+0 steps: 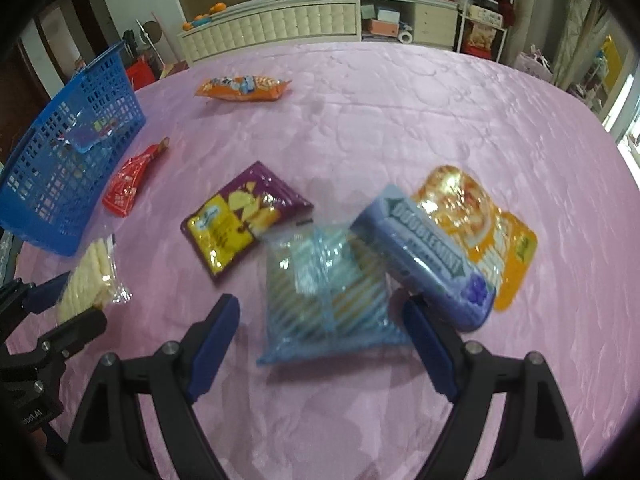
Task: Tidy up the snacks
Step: 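Grasp the light-blue striped mesh bag with the right tool, then carry the cracker pack into the basket and open the left tool while the right tool carries the mesh bag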
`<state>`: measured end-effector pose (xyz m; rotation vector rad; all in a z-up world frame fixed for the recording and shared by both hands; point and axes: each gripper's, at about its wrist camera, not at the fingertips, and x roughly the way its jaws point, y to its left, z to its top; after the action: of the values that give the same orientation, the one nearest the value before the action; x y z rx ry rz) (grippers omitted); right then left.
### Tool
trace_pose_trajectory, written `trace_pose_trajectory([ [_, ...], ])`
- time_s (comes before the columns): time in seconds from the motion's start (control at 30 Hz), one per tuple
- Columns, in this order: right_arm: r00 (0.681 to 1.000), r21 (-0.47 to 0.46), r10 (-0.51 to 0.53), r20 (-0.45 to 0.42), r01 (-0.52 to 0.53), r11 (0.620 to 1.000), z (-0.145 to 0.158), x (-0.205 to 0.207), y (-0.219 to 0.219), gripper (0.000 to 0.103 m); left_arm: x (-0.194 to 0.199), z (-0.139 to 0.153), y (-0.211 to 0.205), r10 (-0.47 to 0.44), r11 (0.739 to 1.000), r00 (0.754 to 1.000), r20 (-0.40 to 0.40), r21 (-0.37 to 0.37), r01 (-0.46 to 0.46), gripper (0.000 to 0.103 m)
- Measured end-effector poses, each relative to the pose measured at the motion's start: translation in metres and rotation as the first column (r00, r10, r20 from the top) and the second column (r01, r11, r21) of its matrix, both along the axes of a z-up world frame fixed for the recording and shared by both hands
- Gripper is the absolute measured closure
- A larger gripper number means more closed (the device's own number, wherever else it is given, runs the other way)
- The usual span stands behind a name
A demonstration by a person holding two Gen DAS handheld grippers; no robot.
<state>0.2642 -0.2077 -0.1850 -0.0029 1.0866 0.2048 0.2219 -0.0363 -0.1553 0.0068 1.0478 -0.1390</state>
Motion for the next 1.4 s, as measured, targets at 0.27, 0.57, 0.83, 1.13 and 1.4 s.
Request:
trace_pose_trajectory([
  [0.27,0.999,-0.028,0.036,0.028,-0.035,0.999,0.004,-0.001,0.005,0.045,-0.008,0.002,0.000,0.005,1.000,1.000,-0.008,-0.012,-0.005,0.054],
  [0.57,0.997,0.043,0.037,0.062,-0.039,0.998,0.031,-0.049,0.010,0.045,-0.037,0.042,0.004,0.017,1.000,0.997,0.072,-0.002,-0.017,0.054],
  [0.83,0.988,0.084,0.070,0.139,-0.082,0.993,0.070,-0.083,0.022,0.045,-0.064,0.080,0.016,0.046,0.999,0.987,0.154,-0.018,-0.044,0.054],
  [1.13,0.963,0.120,0.141,0.230,-0.172,0.978,0.117,-0.092,0.051,0.045,-0.080,0.121,0.036,0.055,0.998,0.968,0.246,-0.026,-0.051,0.054],
  [1.4,0.943,0.149,0.177,0.283,-0.226,0.963,0.149,-0.079,0.082,0.045,-0.071,0.149,0.076,0.080,0.997,0.954,0.291,-0.028,-0.075,0.054],
])
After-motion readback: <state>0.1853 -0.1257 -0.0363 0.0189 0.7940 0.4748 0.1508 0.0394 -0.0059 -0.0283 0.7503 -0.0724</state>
